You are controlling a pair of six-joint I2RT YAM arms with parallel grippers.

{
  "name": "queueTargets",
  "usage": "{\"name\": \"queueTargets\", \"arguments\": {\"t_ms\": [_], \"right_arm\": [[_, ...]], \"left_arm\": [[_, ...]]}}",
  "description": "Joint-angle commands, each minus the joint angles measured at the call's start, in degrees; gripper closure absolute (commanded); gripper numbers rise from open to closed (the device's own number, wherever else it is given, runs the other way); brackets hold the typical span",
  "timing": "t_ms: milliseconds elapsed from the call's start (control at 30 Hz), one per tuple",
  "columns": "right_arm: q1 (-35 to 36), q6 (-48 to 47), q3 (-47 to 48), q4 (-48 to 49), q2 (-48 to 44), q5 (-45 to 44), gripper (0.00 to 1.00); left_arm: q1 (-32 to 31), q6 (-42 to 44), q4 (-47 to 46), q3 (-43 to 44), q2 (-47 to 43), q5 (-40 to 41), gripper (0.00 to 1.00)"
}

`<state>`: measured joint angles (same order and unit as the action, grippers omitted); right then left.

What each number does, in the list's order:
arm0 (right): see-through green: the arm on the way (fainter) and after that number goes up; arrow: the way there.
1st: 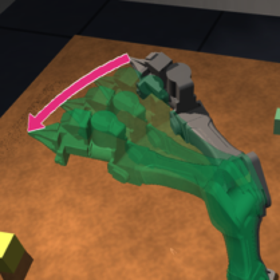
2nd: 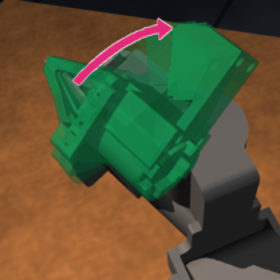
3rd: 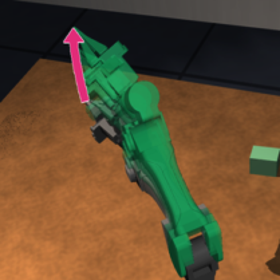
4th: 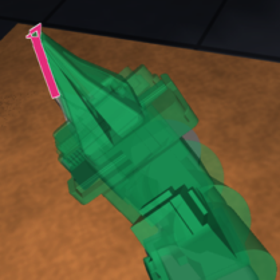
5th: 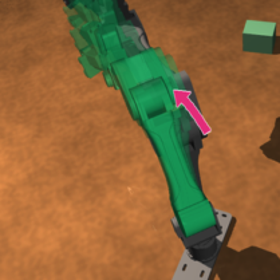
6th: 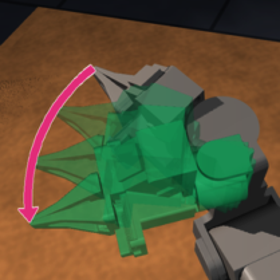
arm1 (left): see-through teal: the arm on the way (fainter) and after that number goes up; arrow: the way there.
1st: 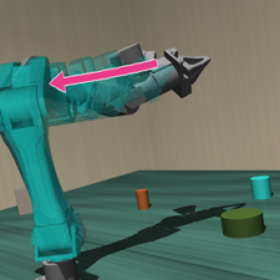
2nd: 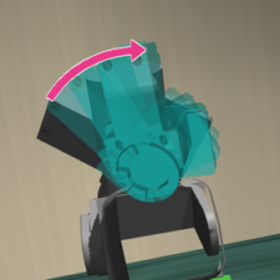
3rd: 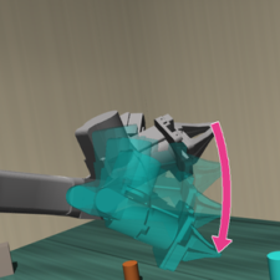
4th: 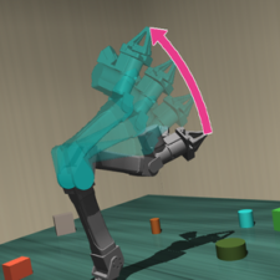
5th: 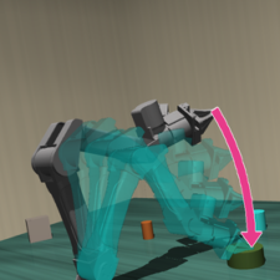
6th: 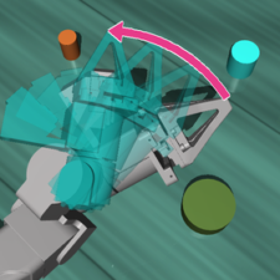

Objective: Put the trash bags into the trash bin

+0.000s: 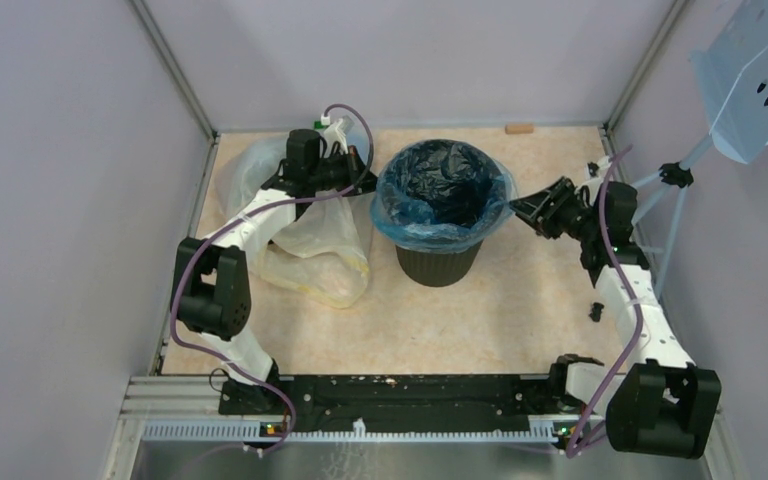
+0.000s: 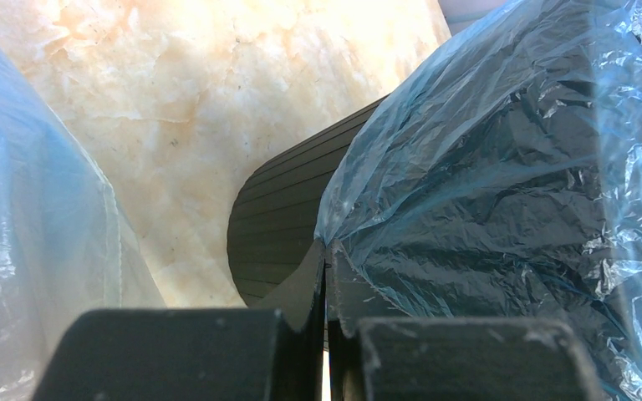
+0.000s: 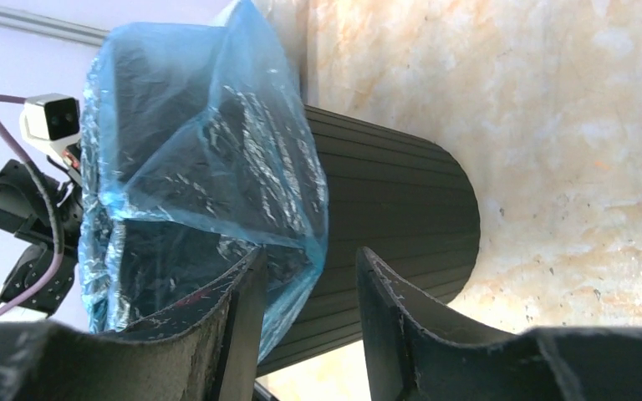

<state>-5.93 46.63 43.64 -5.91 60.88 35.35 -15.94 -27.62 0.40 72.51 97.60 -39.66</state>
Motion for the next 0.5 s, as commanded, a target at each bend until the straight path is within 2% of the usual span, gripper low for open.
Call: {"name": "queueTargets", "arguments": {"t_ms": [0,67,200,467], "right_arm": [[-0.49,1.73,-1.34,5.15,0.38,0.44,0.57],[-0.49,2.15,-2.02,6.22,0.97,1.35,0.64],[-0.52,1.08,-1.73,6.02,0.97,1.09,1.00],[-0.48,-1.70,-3.64,3.54,1.82,-0.64,1.00]], "left_arm": [[0.04,-0.36,-1.89,0.91,-1.14,-0.81,1.00],[0.04,-0.58,-2.12,0.88,-0.85,-0.94,1.00],[0.08,-0.47,-2.15,0.89,-0.56,-1.06,1.00],[0.04,0.14,-1.70,-0.69,-0.37,-0.97,1.00]]}}
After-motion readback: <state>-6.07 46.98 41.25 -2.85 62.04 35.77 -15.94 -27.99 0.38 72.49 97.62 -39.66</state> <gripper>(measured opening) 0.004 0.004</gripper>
